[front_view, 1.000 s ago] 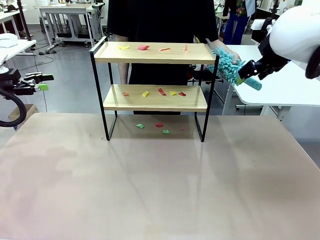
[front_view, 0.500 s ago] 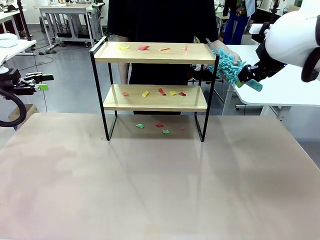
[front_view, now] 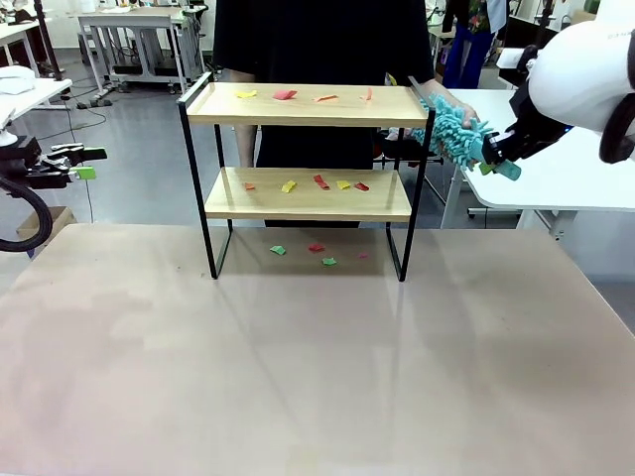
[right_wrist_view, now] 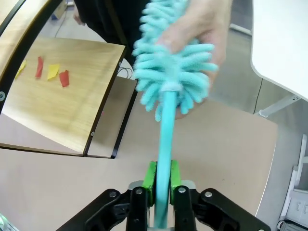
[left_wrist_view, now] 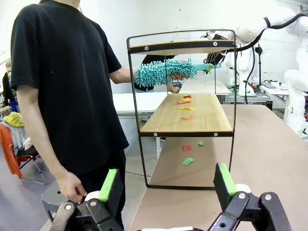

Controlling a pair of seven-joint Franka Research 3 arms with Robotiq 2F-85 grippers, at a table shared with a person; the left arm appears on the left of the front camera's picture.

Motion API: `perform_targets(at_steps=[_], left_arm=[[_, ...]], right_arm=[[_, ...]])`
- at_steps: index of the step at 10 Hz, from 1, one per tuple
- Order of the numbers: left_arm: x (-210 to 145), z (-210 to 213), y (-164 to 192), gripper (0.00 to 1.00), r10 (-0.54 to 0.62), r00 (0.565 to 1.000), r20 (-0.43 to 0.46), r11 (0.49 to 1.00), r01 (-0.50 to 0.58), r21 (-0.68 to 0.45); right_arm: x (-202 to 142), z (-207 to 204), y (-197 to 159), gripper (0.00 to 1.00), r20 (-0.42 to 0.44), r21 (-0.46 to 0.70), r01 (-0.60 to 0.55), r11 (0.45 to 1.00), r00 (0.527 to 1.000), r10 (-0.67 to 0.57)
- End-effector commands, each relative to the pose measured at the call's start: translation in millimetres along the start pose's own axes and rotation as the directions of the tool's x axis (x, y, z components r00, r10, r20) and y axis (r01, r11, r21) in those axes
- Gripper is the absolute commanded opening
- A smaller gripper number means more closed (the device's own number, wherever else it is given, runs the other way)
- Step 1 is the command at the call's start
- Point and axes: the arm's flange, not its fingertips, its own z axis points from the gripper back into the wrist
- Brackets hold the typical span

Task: Clean the shelf.
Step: Pick up the Duster handed by the human.

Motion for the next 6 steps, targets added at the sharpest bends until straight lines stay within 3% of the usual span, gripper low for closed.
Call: perform_targets(at_steps=[1,5,6], left_arm=[[2,0,-1,1.0,-0.015,1.0,-0.003,1.0,0.015,-0.003],[2,0,-1,1.0,-0.015,1.0,-0.003,1.0,0.015,-0.003],[2,0,-1,1.0,-0.015,1.0,-0.003,1.0,0.015,-0.003]], right_arm=[[2,5,0,0.0,-0.025,-0.012,0.045,0.999,0.999,-0.045],[1,6,-3,0.0,-0.032,-0.048,0.107,0.993,0.994,-0.109],[6,7,-13,0.0,0.036,-0.103,0.113,0.988,0.993,-0.11]])
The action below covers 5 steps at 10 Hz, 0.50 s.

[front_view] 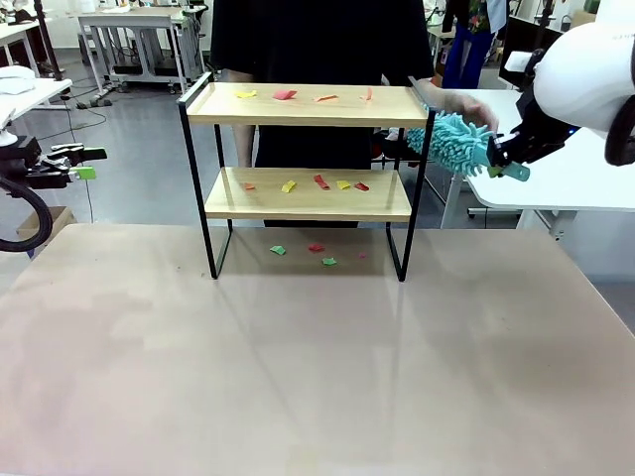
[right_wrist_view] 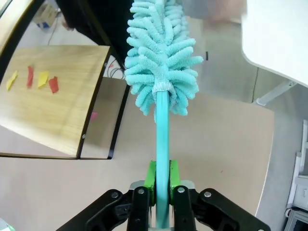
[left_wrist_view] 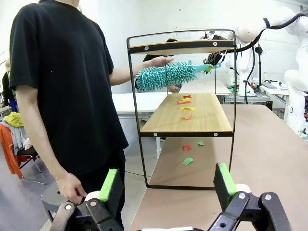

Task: Clean the shelf.
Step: Pick up the Duster handed by the human.

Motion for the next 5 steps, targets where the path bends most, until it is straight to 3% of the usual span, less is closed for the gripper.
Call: perform_targets(at_steps=[1,5], left_arm=[[1.7,0.0,-1.3,1.0,-0.015,1.0,-0.003,1.0,0.015,-0.003],[1.7,0.0,-1.3,1.0,-0.015,1.0,-0.003,1.0,0.015,-0.003]], right_arm=[[-1.6,-2.0,5.2,0.0,-0.013,0.017,-0.015,1.0,1.0,0.015],[-1.6,-2.0,5.2,0.0,-0.013,0.017,-0.015,1.0,1.0,0.015]])
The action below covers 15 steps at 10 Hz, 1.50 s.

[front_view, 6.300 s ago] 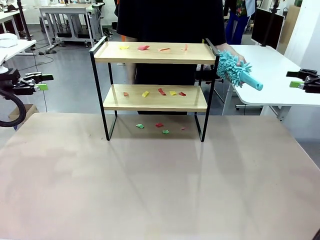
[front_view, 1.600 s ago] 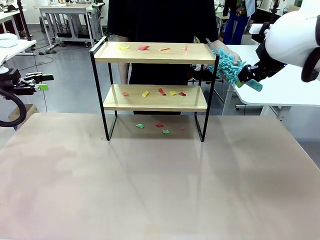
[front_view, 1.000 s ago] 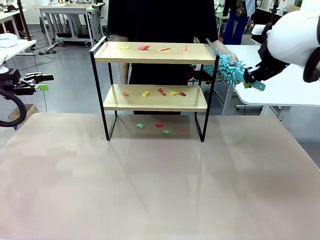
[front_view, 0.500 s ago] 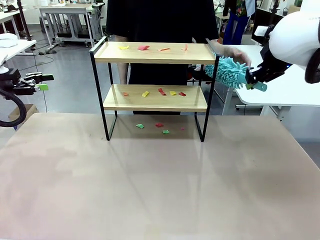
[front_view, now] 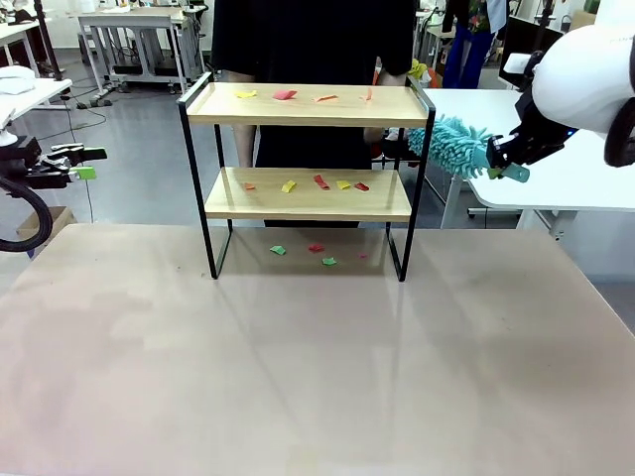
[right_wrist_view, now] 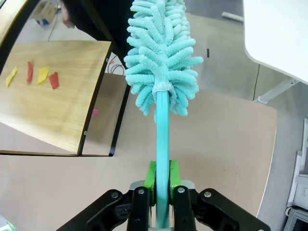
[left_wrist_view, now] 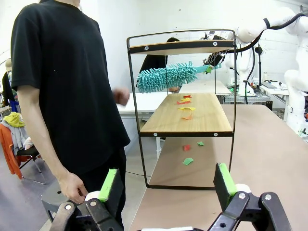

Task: Clean the shelf.
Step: Clean the specific section of the Shelf indicated by the human with the Duster.

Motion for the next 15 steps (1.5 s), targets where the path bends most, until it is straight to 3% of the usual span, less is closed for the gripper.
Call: perform_targets(at_steps=[1,5,6,9,12,15], left_arm=[[2,0,-1,1.0,-0.015,1.0,-0.003,1.0,0.015,-0.003],[2,0,-1,1.0,-0.015,1.0,-0.003,1.0,0.015,-0.003],[2,0,-1,1.0,-0.015,1.0,-0.003,1.0,0.015,-0.003],[2,0,-1,1.0,-0.015,1.0,-0.003,1.0,0.015,-0.003],[2,0,-1,1.0,-0.015,1.0,-0.003,1.0,0.015,-0.003],[2,0,-1,1.0,-0.015,1.0,-0.003,1.0,0.015,-0.003]], right_arm=[[1,2,-1,0.0,0.008,0.009,-0.005,1.0,1.0,0.005],[1,2,-1,0.0,0.008,0.009,-0.005,1.0,1.0,0.005],[0,0,0,0.13,0.0,0.0,0.0,1.0,1.0,0.0],[4,58,-31,0.13,0.0,0.006,-0.068,0.998,0.998,0.068],[-14,123,-67,0.13,-0.178,0.041,-0.202,0.979,0.962,0.206],[-38,169,-85,0.13,-0.338,0.106,-0.353,0.929,0.866,0.368]])
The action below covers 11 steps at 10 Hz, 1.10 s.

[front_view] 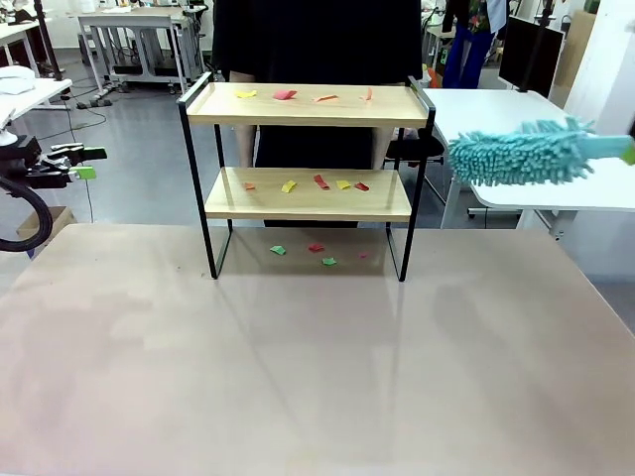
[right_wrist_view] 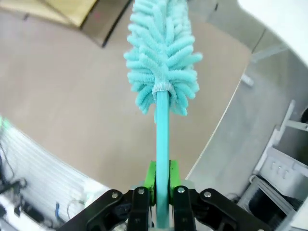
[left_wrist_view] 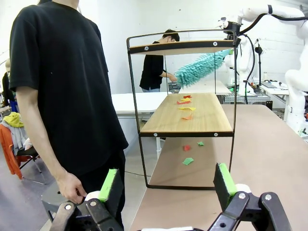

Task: Clean the shelf.
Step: Clean the specific section of the Shelf indicated by the human with the Duster.

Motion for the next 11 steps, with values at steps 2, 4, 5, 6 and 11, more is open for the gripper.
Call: perform_targets(at_steps=[2,4,5,6,11], left_arm=[[1,0,-2,1.0,-0.014,1.0,-0.002,1.0,0.014,-0.003],[1,0,-2,1.0,-0.014,1.0,-0.002,1.0,0.014,-0.003],[1,0,-2,1.0,-0.014,1.0,-0.002,1.0,0.014,-0.003],[1,0,-2,1.0,-0.014,1.0,-0.002,1.0,0.014,-0.003],[1,0,-2,1.0,-0.014,1.0,-0.002,1.0,0.014,-0.003]], right_arm=[[-23,7,-5,0.13,-0.172,0.04,-0.249,0.968,0.952,0.252],[-40,-4,6,0.13,-0.222,0.138,-0.363,0.921,0.895,0.386],[-46,-17,18,0.13,-0.245,0.2,-0.411,0.889,0.858,0.452],[-50,-30,32,0.13,-0.241,0.277,-0.45,0.849,0.823,0.515],[-56,-70,85,0.13,-0.125,0.548,-0.506,0.666,0.737,0.664]])
